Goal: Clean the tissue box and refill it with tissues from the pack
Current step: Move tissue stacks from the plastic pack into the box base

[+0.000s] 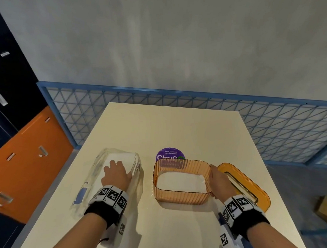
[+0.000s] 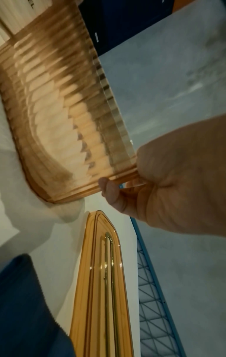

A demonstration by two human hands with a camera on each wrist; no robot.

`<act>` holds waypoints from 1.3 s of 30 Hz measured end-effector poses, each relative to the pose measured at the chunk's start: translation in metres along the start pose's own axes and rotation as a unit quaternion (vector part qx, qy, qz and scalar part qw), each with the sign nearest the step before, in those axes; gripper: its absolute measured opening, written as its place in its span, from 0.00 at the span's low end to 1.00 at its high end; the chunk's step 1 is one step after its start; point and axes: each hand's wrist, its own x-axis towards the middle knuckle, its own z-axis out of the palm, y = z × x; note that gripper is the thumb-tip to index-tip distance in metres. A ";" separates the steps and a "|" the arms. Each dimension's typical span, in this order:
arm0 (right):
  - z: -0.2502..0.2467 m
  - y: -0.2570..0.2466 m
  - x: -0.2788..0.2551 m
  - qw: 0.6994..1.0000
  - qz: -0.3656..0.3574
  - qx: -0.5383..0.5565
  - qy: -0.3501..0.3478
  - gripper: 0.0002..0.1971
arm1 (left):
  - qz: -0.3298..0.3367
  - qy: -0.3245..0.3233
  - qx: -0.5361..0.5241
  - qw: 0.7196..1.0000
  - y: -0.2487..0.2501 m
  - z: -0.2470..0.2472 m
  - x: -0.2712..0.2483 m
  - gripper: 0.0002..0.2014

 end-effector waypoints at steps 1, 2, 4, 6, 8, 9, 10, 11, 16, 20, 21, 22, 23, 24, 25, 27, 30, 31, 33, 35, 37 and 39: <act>0.000 0.000 0.000 1.000 0.001 0.002 0.001 0.13 | 0.000 -0.001 -0.007 1.000 -0.001 0.000 0.001 0.21; 0.001 -0.001 0.000 1.000 0.003 0.003 0.001 0.13 | 0.001 0.000 -0.014 1.000 -0.001 0.000 0.002 0.20; 0.001 -0.001 0.000 1.000 0.007 0.003 0.001 0.13 | 0.001 0.002 -0.022 1.000 -0.002 0.000 0.002 0.19; 0.002 -0.001 0.001 1.000 0.010 0.002 0.003 0.13 | -0.001 -0.002 -0.015 1.000 -0.001 0.000 0.001 0.21; 0.002 -0.001 0.001 1.000 0.011 -0.001 0.004 0.12 | -0.004 -0.009 0.002 1.000 0.001 0.000 0.000 0.25; 0.003 0.000 0.001 1.000 0.009 -0.005 0.004 0.12 | -0.005 -0.011 0.009 1.000 0.002 0.000 -0.001 0.25; 0.003 0.000 0.001 1.000 0.008 -0.007 0.003 0.12 | -0.006 -0.012 0.012 1.000 0.004 0.000 0.000 0.25; 0.003 0.000 0.001 1.000 0.008 -0.008 0.003 0.13 | -0.006 -0.012 0.012 1.000 0.004 0.000 0.000 0.23; 0.003 -0.001 0.002 1.000 0.008 -0.016 0.000 0.14 | -0.004 -0.004 0.000 1.000 0.006 -0.002 0.000 0.17; 0.002 -0.001 0.001 1.000 0.005 -0.013 0.000 0.14 | -0.007 0.000 -0.017 1.000 0.007 -0.002 -0.001 0.15; 0.002 -0.001 0.000 1.000 0.003 -0.011 -0.001 0.14 | -0.007 0.001 -0.018 1.000 0.007 -0.002 -0.001 0.15; 0.001 -0.002 -0.001 1.000 0.001 -0.010 -0.001 0.14 | -0.007 0.001 -0.017 1.000 0.007 -0.001 -0.001 0.15; 0.001 -0.002 -0.001 1.000 0.000 -0.011 -0.001 0.14 | -0.006 0.001 -0.013 1.000 0.006 -0.001 -0.002 0.15; 0.000 -0.003 -0.002 1.000 -0.001 -0.010 -0.002 0.14 | -0.006 0.001 -0.007 1.000 0.006 -0.001 -0.002 0.15; 0.000 -0.003 -0.002 1.000 -0.002 -0.008 -0.002 0.14 | -0.005 -0.001 0.000 1.000 0.006 0.000 -0.002 0.16; -0.001 -0.005 -0.004 1.000 -0.004 -0.007 -0.003 0.14 | -0.002 -0.002 0.014 1.000 0.005 0.001 -0.002 0.18; -0.002 -0.005 -0.005 1.000 -0.004 -0.008 -0.001 0.14 | -0.013 -0.001 0.026 1.000 0.006 0.000 -0.005 0.20; -0.002 -0.004 -0.004 1.000 -0.004 -0.009 0.000 0.14 | -0.021 0.000 0.027 0.999 0.005 -0.002 -0.007 0.20; -0.001 -0.003 -0.003 1.000 -0.006 -0.016 -0.001 0.14 | -0.039 0.003 0.024 0.999 0.001 -0.007 -0.008 0.19; -0.001 -0.002 -0.002 1.000 -0.010 -0.024 -0.004 0.14 | -0.042 0.002 0.028 0.999 -0.005 -0.014 -0.008 0.16; -0.003 -0.002 -0.001 0.999 -0.003 -0.029 -0.021 0.15 | -0.035 0.011 0.020 0.999 -0.010 -0.026 -0.011 0.15; -0.013 -0.007 0.000 0.997 0.018 -0.047 -0.052 0.17 | -0.018 0.054 -0.004 0.998 -0.012 -0.043 -0.017 0.14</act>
